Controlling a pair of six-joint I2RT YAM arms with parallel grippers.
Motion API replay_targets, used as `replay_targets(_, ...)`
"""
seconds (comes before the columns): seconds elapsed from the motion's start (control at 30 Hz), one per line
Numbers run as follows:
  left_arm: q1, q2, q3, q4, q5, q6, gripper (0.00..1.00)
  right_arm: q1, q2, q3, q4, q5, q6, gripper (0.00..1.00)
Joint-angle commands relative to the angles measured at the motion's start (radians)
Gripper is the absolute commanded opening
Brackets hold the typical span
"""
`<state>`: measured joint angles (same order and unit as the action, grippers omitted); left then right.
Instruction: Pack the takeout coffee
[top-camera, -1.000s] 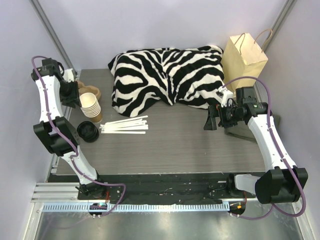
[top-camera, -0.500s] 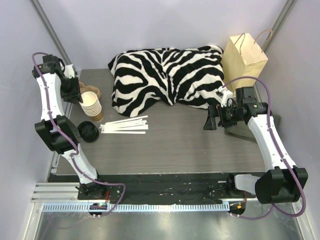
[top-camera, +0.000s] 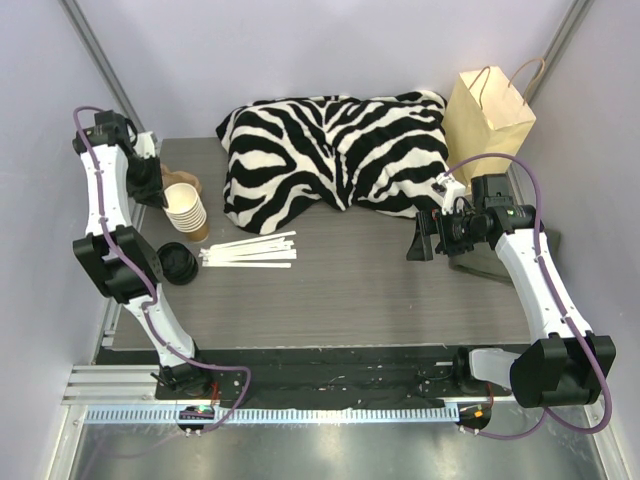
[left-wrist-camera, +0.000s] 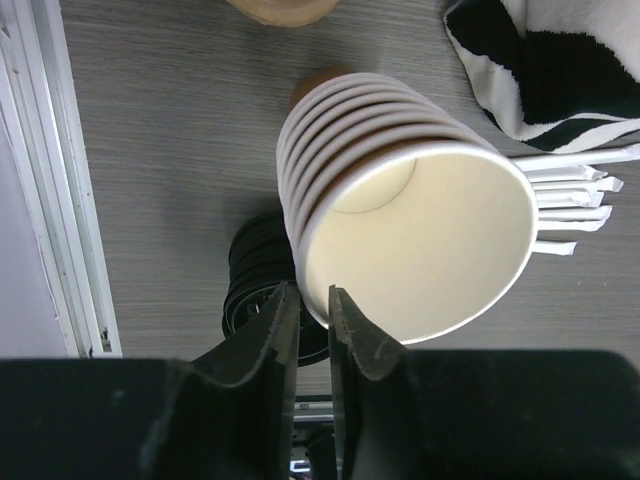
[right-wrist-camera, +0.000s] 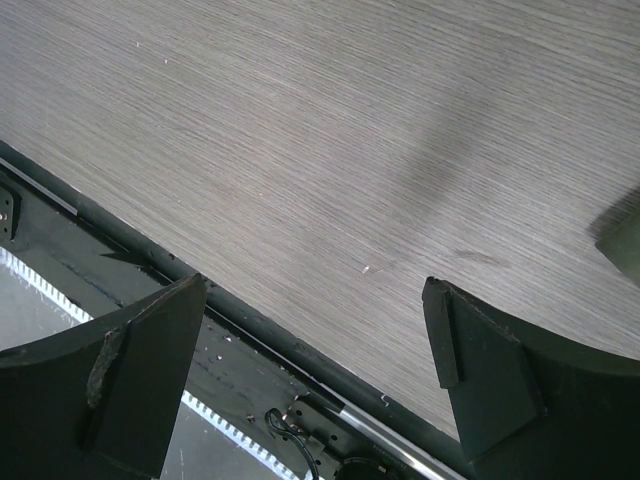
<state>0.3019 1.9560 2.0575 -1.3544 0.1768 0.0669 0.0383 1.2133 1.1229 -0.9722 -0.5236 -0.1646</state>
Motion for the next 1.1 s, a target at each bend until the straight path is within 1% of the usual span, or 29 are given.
replay_targets(0.0,-0.004,-0.008,0.05,-0.011,-0.008,0.001,0.18,0.006,0.002,0.006,0.024,-0.021,0.007,1.0)
replay_targets(0.13,-0.004,-0.005,0.075,-0.028,-0.025,0.001,0.08,0.005,0.003,0.008,0.026,-0.024,0.008,1.0)
replay_targets(0.17,-0.004,-0.003,0.082,-0.04,-0.026,0.001,0.03,0.005,0.002,0.008,0.026,-0.024,0.008,1.0)
replay_targets(0.23,-0.004,0.003,0.111,-0.055,-0.023,-0.001,0.0,0.005,0.003,0.011,0.026,-0.023,0.008,1.0)
replay_targets(0.43,-0.004,0.024,0.216,-0.138,0.003,-0.016,0.0,0.005,0.002,0.011,0.026,-0.024,0.01,1.0)
replay_targets(0.57,-0.004,0.024,0.247,-0.155,0.023,-0.019,0.0,0.005,0.002,0.008,0.027,-0.023,0.01,1.0)
replay_targets(0.63,-0.004,0.023,0.243,-0.153,0.029,-0.021,0.0,0.005,0.005,0.009,0.027,-0.023,0.011,1.0)
replay_targets(0.8,-0.001,0.018,0.201,-0.144,0.165,-0.029,0.0,0.005,0.002,0.008,0.027,-0.021,0.01,1.0)
replay_targets(0.97,0.002,0.023,0.126,-0.101,0.208,-0.044,0.0,0.003,0.0,0.012,0.024,-0.024,0.01,1.0)
replay_targets(1.0,0.005,0.023,0.119,-0.098,0.243,-0.044,0.0,0.005,0.003,0.023,0.024,-0.03,0.01,1.0)
replay_targets(1.07,0.016,0.023,0.107,-0.089,0.266,-0.053,0.0,0.006,0.011,0.043,0.029,-0.091,0.013,1.0)
